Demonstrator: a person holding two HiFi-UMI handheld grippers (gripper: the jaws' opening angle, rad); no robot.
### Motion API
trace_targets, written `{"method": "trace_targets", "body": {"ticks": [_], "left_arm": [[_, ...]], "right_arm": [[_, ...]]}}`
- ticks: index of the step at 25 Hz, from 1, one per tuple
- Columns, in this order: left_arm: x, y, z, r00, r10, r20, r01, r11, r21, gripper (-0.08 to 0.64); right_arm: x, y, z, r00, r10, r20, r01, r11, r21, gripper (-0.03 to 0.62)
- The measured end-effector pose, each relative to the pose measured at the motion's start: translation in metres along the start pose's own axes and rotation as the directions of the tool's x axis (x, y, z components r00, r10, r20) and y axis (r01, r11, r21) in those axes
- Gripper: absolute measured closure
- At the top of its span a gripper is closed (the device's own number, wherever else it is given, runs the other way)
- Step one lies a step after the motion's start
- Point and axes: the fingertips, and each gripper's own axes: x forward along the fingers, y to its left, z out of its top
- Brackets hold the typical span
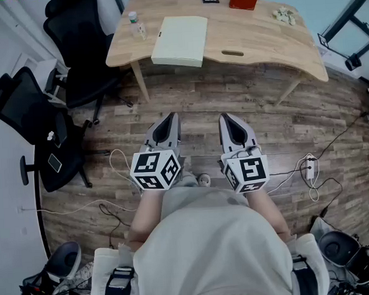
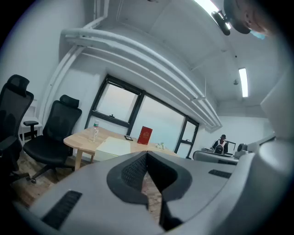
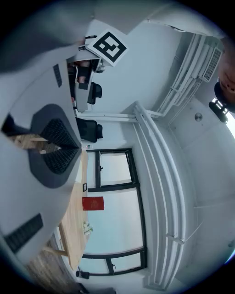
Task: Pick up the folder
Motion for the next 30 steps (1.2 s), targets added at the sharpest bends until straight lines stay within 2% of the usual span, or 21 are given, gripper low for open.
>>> {"method": "trace_targets", "body": {"ticks": [5,13,17,25,30], "left_arm": [[-0.003,-0.013,-0.003,1.0,-0.002,0.003,0.002,1.0,-0.01,0.54],[0.004,-0.029,-0.013,1.0,0.017,-0.008,-0.017,0.999,0.052,0.54],[0.007,-0.033,-0.018,1.0,0.024,-0.014,-0.023,0.998,0.05,0.54],[0.009,-0.041,-0.02,1.0,0.019,-0.024,-0.018,0.998,0.055,0.54],[0.009,-0.036,-0.023,0.999,0.026,-0.034,-0.025,0.999,0.026,0.54]], "right_arm": [[-0.015,-0.004,-0.006,1.0,0.006,-0.011,-0.006,1.0,0.01,0.574],[-0.023,-0.017,-0.01,1.0,0.016,-0.008,-0.016,1.0,0.021,0.574],[-0.025,-0.026,-0.011,1.0,0.017,0.007,-0.018,0.997,0.079,0.574],[-0.023,-0.034,-0.015,1.0,0.03,0.006,-0.031,0.995,0.094,0.574],[-0.023,-0.034,-0.018,0.999,0.031,0.01,-0.032,0.993,0.11,0.572]]}}
